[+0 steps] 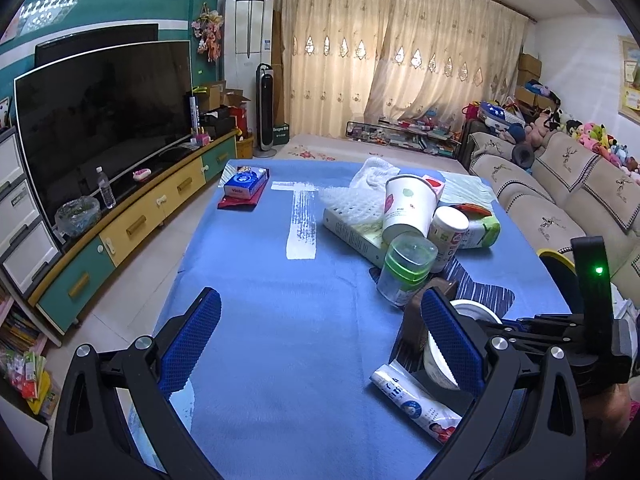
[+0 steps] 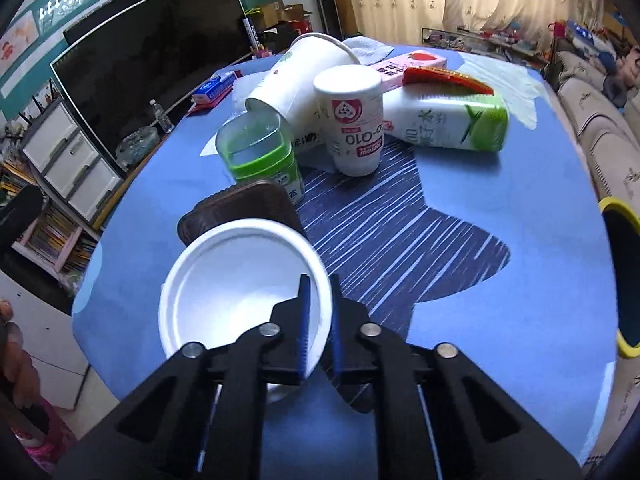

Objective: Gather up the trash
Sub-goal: 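Grasp the white plastic bowl with the right gripper, then carry the white bowl to the yellow-rimmed bin and open the right gripper, then grasp the white-blue squeeze tube with the left gripper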

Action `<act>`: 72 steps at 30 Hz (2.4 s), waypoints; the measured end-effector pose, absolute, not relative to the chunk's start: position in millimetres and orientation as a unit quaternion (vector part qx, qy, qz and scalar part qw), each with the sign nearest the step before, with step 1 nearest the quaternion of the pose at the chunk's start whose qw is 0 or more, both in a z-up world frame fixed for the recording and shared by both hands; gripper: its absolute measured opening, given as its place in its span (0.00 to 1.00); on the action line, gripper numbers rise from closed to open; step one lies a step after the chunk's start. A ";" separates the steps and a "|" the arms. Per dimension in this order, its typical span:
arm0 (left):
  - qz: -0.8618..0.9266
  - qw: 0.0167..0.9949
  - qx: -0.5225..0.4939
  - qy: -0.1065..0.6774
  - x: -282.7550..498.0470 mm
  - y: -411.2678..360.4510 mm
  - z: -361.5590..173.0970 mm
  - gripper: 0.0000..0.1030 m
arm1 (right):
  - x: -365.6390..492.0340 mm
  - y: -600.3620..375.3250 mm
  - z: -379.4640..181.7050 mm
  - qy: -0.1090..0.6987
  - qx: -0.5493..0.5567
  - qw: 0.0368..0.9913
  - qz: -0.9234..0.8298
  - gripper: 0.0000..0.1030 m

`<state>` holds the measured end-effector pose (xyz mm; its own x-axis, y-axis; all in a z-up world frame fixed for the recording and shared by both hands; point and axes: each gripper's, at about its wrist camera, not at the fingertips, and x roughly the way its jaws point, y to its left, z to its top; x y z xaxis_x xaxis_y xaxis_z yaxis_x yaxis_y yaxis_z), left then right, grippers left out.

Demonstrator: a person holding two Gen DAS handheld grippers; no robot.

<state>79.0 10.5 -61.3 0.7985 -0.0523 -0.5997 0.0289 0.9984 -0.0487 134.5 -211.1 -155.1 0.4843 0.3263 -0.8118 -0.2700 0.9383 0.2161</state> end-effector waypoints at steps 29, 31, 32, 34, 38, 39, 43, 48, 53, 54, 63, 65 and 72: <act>-0.043 0.918 0.013 0.393 104.0 -67.3 -109.6 0.96 | 180.6 -555.0 -195.7 0.458 0.146 0.848 -0.222 0.07; -0.041 0.914 0.018 0.403 105.9 -73.3 -115.1 0.96 | 186.8 -559.8 -208.8 0.472 0.146 0.840 -0.224 0.07; -0.040 0.913 0.019 0.406 106.8 -74.9 -116.8 0.96 | 189.0 -558.4 -214.8 0.478 0.143 0.836 -0.226 0.08; -0.037 0.909 0.021 0.415 108.2 -77.4 -121.2 0.96 | 193.9 -561.7 -222.3 0.483 0.138 0.833 -0.232 0.16; -0.034 0.904 0.015 0.426 109.2 -78.2 -127.2 0.96 | 194.7 -561.2 -225.8 0.475 0.129 0.837 -0.238 0.35; -0.032 0.902 0.013 0.430 109.5 -78.0 -129.1 0.96 | 193.5 -560.8 -224.1 0.472 0.126 0.839 -0.238 0.36; -0.029 0.893 0.004 0.450 108.9 -77.0 -138.0 0.96 | 183.4 -554.9 -211.3 0.454 0.122 0.852 -0.230 0.45; -0.015 0.879 -0.001 0.477 108.0 -75.4 -154.1 0.96 | 173.2 -544.4 -197.1 0.438 0.116 0.864 -0.219 0.47; -0.010 0.871 -0.002 0.491 110.5 -75.0 -163.3 0.96 | 169.9 -534.2 -186.6 0.429 0.112 0.871 -0.210 0.49; -0.011 0.870 -0.001 0.494 110.8 -75.2 -164.8 0.96 | 169.7 -533.4 -185.5 0.428 0.111 0.872 -0.209 0.50; -0.015 0.856 -0.001 0.517 109.5 -72.4 -170.3 0.58 | 167.5 -525.0 -184.7 0.430 0.112 0.874 -0.198 0.50; -0.017 0.855 -0.003 0.519 108.0 -70.1 -168.7 0.42 | 166.4 -522.6 -183.4 0.429 0.112 0.874 -0.197 0.50; -0.052 0.857 0.000 0.512 98.4 -68.8 -161.2 0.22 | 160.2 -520.1 -178.5 0.423 0.116 0.878 -0.189 0.50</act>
